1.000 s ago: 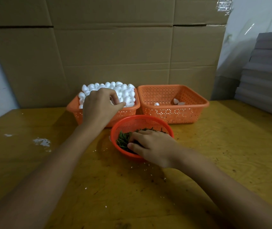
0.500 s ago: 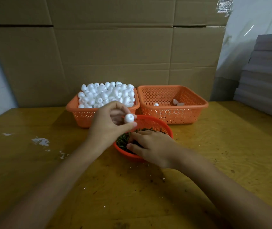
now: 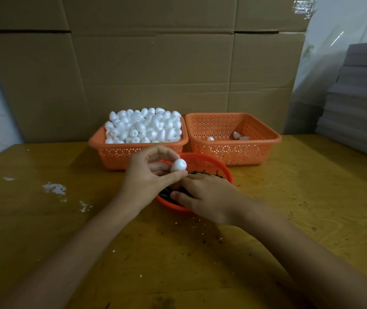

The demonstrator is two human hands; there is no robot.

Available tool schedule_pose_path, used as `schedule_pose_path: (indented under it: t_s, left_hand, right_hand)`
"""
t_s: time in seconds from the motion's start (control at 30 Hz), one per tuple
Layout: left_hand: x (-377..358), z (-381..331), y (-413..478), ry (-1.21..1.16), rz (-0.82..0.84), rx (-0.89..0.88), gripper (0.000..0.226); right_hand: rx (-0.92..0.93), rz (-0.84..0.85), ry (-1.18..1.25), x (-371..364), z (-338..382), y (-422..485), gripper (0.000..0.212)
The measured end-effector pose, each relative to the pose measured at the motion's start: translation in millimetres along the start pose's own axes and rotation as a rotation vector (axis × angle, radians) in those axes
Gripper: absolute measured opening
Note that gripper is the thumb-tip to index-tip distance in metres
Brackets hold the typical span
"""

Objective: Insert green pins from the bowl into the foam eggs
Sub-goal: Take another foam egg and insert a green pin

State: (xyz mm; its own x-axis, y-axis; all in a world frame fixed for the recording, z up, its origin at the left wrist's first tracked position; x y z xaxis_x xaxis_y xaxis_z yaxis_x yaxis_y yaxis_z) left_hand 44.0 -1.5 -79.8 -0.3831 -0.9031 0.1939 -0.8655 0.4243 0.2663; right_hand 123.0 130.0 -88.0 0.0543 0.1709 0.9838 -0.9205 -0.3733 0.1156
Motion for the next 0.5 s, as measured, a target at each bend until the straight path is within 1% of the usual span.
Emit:
schedule_pose_path:
  t_s: [0.17,0.33,0.5]
  left_hand:
    - [2.2,-1.3,-1.5,-0.084,0.052,0.009,0.034]
    - [5.0,-2.4,0.0,-0.133,0.063,-0.023,0.037]
    - [5.3,-1.0,1.6,-0.126,0.082,-0.032,0.039]
  right_hand:
    - [0.006,-0.021,0.037,-1.0,-1.2,0.2,0.039]
    - [0.013,-0.081,0.191,6.6,-7.2,-0.2,0.021]
    - [-0.002,-0.151,0.233,11.6,-11.1,-1.8,0.021]
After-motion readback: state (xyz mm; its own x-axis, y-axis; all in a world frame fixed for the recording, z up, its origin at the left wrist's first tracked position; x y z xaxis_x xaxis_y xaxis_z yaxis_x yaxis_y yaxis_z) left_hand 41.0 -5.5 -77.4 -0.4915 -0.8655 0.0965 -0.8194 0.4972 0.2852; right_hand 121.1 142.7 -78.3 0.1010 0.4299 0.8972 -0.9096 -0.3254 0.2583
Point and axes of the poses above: each hand's wrist, its own y-axis towards the middle knuckle, its own x-axis out of the back of the hand, z = x × y, the point moved 4 cm from there along y, towards the middle knuckle, and after that the axes turned 13 degrees about x, right-handed, at the moved point
